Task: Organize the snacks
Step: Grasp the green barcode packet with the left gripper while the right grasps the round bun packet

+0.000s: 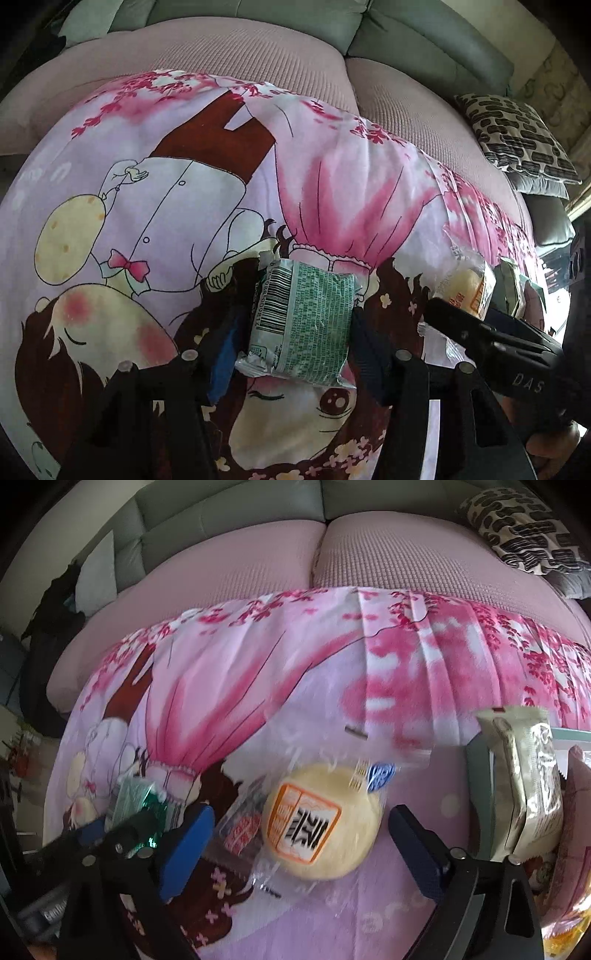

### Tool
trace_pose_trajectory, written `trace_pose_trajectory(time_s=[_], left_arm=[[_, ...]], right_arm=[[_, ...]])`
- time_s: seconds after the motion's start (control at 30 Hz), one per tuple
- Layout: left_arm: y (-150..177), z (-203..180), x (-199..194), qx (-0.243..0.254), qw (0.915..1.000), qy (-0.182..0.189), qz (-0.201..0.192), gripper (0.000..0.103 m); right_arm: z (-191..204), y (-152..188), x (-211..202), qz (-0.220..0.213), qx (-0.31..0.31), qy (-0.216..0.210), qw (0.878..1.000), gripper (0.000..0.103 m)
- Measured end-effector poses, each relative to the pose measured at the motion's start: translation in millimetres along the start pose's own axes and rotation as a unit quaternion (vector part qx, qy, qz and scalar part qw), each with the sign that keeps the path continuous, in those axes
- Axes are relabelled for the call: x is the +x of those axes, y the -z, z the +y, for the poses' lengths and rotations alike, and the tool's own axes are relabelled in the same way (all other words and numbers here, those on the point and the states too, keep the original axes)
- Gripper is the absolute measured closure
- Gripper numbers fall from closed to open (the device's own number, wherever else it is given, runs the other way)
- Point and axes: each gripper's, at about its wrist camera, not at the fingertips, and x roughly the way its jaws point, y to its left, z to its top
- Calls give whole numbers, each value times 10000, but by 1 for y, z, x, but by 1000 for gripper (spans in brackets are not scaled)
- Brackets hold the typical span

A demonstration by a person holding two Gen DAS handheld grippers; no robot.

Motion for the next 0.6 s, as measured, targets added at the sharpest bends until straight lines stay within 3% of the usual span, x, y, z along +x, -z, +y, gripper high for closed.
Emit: trace_pose_trajectory(time_s=[0.17,0.33,0.6], left_arm=[[-1,-7,5,106,9999,-30,39,30],[-1,-12,8,156,9998,-145,60,28],[1,-19,14,313,9989,-341,0,27]], right_arm=[[-3,-1,-2,-70,15,67,10000,20],[3,7,-2,-16,-274,-63,9996,31],[5,19,-10,87,-583,-62,9982,36]])
